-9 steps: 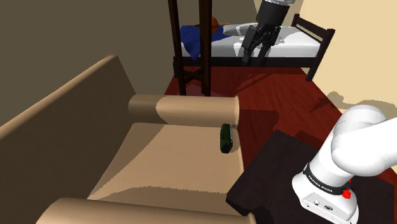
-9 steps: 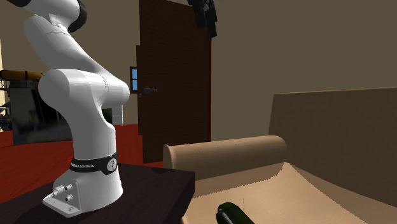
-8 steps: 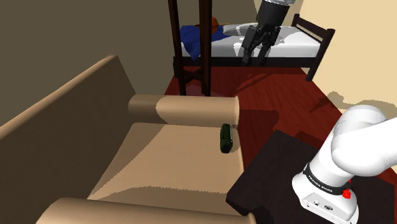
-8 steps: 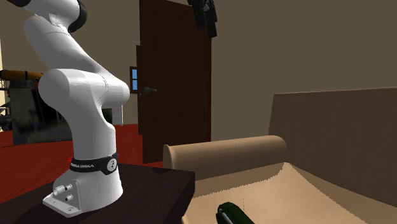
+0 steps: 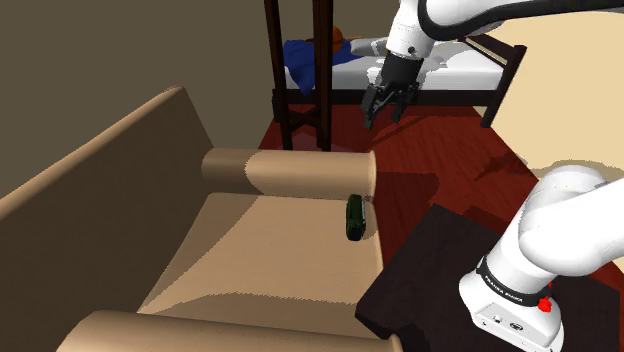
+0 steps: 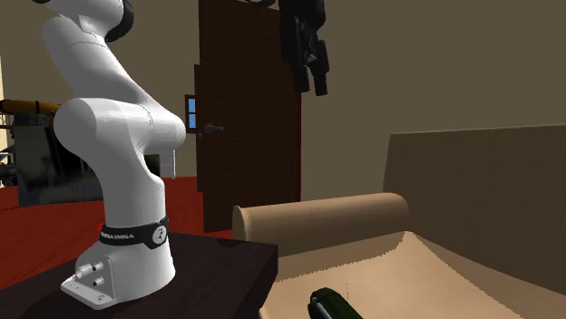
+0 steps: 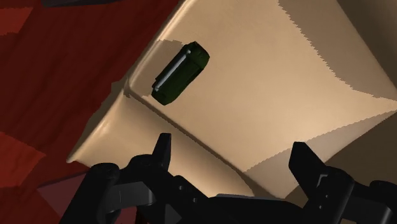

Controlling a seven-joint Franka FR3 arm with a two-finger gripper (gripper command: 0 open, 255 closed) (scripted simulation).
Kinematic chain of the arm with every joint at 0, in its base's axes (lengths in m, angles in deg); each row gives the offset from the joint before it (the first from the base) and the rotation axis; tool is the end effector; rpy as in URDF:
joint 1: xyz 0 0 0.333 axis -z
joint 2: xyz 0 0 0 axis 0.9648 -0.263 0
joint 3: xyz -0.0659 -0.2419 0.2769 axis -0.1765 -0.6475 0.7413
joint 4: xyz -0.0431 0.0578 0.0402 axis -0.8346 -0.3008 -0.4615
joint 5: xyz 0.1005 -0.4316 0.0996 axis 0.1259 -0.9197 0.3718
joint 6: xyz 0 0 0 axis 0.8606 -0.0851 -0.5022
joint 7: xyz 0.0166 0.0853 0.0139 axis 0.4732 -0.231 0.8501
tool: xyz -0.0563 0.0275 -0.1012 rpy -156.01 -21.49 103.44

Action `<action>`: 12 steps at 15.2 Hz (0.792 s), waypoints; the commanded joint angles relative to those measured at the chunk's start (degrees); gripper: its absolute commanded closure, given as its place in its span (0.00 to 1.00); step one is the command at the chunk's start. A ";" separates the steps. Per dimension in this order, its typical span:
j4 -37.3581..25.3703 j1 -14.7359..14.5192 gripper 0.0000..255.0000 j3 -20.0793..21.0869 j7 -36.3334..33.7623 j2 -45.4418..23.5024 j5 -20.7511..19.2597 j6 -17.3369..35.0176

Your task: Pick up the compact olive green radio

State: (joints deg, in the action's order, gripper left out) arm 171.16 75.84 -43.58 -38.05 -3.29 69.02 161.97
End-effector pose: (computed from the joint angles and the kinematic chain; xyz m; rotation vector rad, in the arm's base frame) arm 0.3873 0.0011 0.5704 -2.9903 0.3749 -0.1844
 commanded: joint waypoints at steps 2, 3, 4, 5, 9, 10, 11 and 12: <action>3.57 0.88 0.00 0.53 -1.96 -2.55 0.23 5.60; 4.55 1.15 0.00 0.70 -2.59 -3.67 0.32 7.48; 5.47 1.41 0.00 0.86 -3.22 -4.88 0.41 9.38; 6.32 1.68 0.00 1.03 -3.84 -6.17 0.51 11.29; 9.08 2.67 0.00 1.59 -6.33 -12.09 0.90 19.06; 9.59 2.91 0.00 1.72 -6.94 -13.77 1.01 21.03; 10.04 3.14 0.00 1.82 -7.55 -15.52 1.12 22.99; 10.42 3.36 0.00 1.92 -8.16 -17.34 1.23 24.95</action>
State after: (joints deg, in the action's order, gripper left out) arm 180.98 78.83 -41.57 -45.81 -19.04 70.22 184.90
